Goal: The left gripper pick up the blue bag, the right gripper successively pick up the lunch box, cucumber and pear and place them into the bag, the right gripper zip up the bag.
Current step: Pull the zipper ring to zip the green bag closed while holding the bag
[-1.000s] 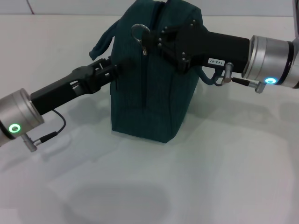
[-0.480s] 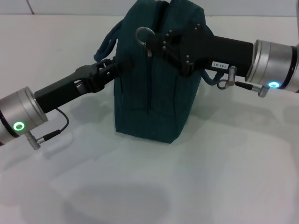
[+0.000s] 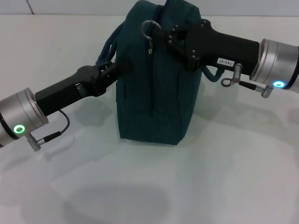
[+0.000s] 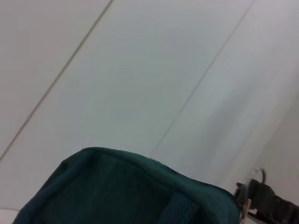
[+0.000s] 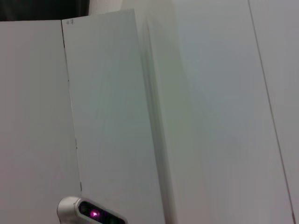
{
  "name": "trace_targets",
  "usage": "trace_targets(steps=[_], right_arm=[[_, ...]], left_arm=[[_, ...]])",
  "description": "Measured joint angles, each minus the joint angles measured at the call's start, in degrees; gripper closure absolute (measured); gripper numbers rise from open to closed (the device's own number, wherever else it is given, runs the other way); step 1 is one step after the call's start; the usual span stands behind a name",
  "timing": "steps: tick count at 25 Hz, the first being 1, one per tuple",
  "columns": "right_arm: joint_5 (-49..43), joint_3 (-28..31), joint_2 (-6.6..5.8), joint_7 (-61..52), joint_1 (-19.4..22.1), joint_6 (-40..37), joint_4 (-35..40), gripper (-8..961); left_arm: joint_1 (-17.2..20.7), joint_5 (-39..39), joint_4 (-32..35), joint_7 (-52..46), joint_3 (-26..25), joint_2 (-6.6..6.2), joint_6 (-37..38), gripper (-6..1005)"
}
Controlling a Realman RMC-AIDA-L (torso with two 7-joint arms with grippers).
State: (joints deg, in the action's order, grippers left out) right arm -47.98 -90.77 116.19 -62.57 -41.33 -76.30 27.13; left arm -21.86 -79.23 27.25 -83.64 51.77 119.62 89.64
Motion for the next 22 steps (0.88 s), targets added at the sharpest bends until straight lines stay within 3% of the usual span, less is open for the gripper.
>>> trace_targets(steps=[6, 22], right_arm=[[1.2, 0.0, 0.00, -0.1, 0.0, -0.7, 0.1, 952], [2.4, 0.4, -0.18, -0.7, 0.0, -0.6, 0.1, 953]], left_arm=[[0.1, -0.1, 0.0, 1.6, 0.0, 0.00, 1.7, 936], [0.1, -0.8, 0.0, 3.1, 0.0, 0.00, 1.9, 940]])
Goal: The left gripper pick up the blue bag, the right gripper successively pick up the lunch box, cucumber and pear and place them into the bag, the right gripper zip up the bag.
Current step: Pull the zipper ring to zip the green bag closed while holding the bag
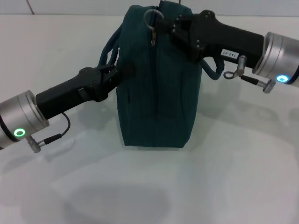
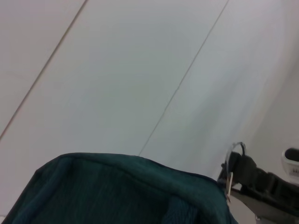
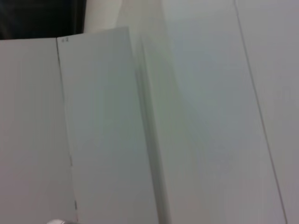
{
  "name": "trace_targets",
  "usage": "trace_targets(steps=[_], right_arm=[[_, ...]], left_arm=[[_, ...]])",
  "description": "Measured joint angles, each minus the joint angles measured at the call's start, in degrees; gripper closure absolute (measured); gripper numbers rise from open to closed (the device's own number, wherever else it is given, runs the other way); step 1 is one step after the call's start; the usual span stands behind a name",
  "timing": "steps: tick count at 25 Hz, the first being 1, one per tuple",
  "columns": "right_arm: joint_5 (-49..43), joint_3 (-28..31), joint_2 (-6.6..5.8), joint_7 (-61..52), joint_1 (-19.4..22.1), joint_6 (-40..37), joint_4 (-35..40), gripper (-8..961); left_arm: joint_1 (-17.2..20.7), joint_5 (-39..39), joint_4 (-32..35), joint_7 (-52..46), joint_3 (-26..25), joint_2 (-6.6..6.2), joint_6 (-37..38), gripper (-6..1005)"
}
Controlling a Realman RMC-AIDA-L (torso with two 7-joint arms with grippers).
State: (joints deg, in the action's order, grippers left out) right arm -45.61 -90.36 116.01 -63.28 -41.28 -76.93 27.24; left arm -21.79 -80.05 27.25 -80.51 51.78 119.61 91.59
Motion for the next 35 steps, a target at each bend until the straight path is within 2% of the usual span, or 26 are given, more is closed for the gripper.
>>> trace_targets(steps=[8, 14, 22, 35], right_arm=[[0.6, 0.0, -0.04, -1.2, -0.1, 0.8, -0.5, 953], [1.2, 0.0, 0.11, -6.1, -0.1, 3.9, -0.7, 953], [1.4, 0.0, 0.02, -12.4, -0.4, 4.3, -1.2, 953], [2.0, 0.0, -0.18, -13.0, -1.1, 3.8, 0.0, 952]], left_arm=[[0.2, -0.6, 0.0, 1.4, 1.0, 0.00, 0.1, 940], [0.5, -0.6, 0.0, 2.3, 1.3, -0.07, 0.2, 940], [0.6, -0.6, 0.0, 3.4, 1.4, -0.14, 0.8, 940], [1.0, -2.4, 0.0, 4.3, 1.6, -0.26, 3.0, 940]])
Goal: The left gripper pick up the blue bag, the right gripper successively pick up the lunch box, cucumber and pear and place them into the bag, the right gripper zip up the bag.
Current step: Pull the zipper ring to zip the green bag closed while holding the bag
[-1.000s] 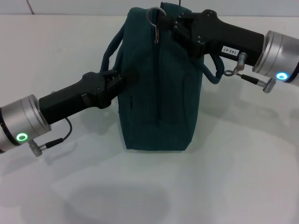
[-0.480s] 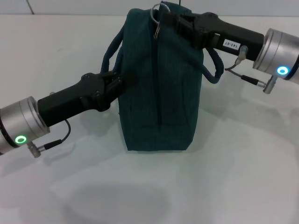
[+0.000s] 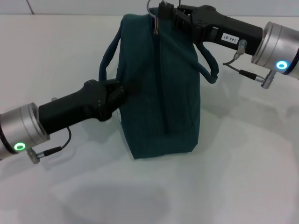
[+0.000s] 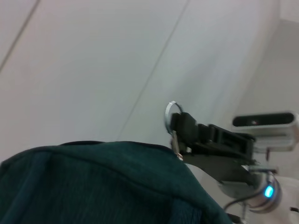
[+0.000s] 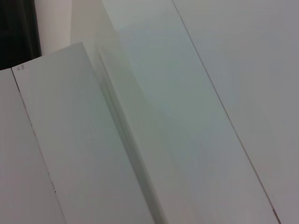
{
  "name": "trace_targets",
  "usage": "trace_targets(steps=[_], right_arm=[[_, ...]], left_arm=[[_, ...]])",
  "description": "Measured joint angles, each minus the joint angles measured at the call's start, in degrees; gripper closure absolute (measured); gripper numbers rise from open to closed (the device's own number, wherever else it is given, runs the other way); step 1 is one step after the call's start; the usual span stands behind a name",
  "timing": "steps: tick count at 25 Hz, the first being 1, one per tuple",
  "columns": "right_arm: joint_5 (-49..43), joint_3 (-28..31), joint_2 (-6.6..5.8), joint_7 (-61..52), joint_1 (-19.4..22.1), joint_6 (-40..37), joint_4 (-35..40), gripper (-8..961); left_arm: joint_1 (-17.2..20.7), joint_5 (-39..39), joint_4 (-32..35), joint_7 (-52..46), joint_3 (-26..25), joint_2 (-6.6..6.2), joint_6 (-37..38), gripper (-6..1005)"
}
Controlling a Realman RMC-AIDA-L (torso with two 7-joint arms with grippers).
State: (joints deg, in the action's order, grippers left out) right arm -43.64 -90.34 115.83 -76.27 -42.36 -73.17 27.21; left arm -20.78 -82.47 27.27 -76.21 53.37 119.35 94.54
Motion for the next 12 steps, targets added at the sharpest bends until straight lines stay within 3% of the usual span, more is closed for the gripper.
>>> trace_targets(steps=[12], right_arm=[[0.1, 0.0, -0.09, -0.4, -0.2, 0.6, -0.4, 952]], left_arm=[[1.3, -1.3, 0.0, 4.2, 0.1, -0.05, 6.4, 939]])
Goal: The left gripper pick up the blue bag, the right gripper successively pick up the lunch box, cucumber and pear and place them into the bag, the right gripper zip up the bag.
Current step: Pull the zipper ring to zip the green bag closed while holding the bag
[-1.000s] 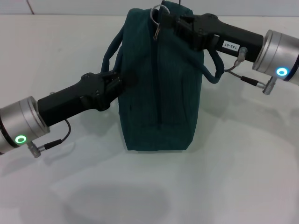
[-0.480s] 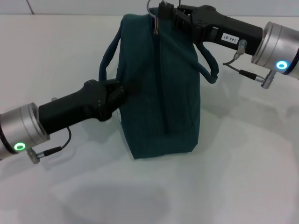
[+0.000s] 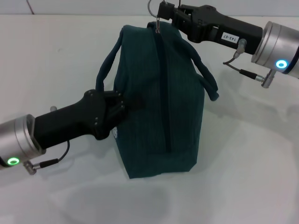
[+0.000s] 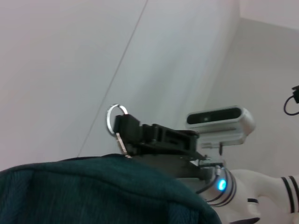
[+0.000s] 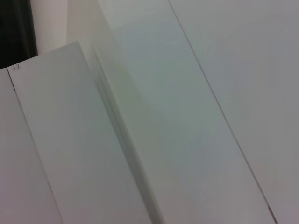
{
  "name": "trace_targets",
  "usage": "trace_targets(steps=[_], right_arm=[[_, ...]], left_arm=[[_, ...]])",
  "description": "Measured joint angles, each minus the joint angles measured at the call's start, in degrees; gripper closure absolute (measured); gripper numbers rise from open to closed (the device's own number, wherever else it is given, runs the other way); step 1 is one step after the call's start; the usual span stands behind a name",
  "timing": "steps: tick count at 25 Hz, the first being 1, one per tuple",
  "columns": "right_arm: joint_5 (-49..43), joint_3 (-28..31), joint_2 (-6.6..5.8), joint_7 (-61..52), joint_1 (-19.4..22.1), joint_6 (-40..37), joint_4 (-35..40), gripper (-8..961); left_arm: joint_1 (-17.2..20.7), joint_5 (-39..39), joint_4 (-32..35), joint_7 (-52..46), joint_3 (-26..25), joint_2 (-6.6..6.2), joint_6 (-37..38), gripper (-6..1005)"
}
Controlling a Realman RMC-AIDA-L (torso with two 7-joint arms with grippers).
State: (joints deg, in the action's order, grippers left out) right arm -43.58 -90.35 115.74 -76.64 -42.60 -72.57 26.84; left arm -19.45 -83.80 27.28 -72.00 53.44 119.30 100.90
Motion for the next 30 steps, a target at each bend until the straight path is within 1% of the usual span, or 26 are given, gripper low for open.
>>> trace_targets(steps=[6, 11, 16, 21, 26, 30], right_arm=[[0.0, 0.0, 0.13, 0.0, 0.0, 1.8, -0.2, 953], [0.0, 0.0, 0.24, 0.2, 0.1, 3.5, -1.1, 953], [0.3, 0.0, 0.37, 0.4, 0.2, 4.5, -1.6, 953], [1.5, 0.0, 0.46, 0.5, 1.8, 3.8, -1.2, 952], [2.7, 0.0, 0.45, 1.2, 3.9, 1.0, -0.5, 952], [3.8, 0.0, 0.43, 2.6, 6.1, -0.2, 1.5, 952]], left_arm=[[0.7, -0.7, 0.1, 0.4, 0.0, -0.08, 2.3, 939], [0.9, -0.8, 0.0, 0.5, -0.1, -0.20, 2.6, 939], [1.4, 0.0, -0.1, 0.5, -1.4, -0.21, 2.6, 939], [1.7, 0.1, -0.1, 0.3, -5.4, 0.00, 1.8, 939], [1.2, 0.1, -0.1, 0.0, -5.9, 0.13, -0.3, 939], [1.0, 0.6, -0.2, -0.1, -6.0, 0.16, -1.8, 941]])
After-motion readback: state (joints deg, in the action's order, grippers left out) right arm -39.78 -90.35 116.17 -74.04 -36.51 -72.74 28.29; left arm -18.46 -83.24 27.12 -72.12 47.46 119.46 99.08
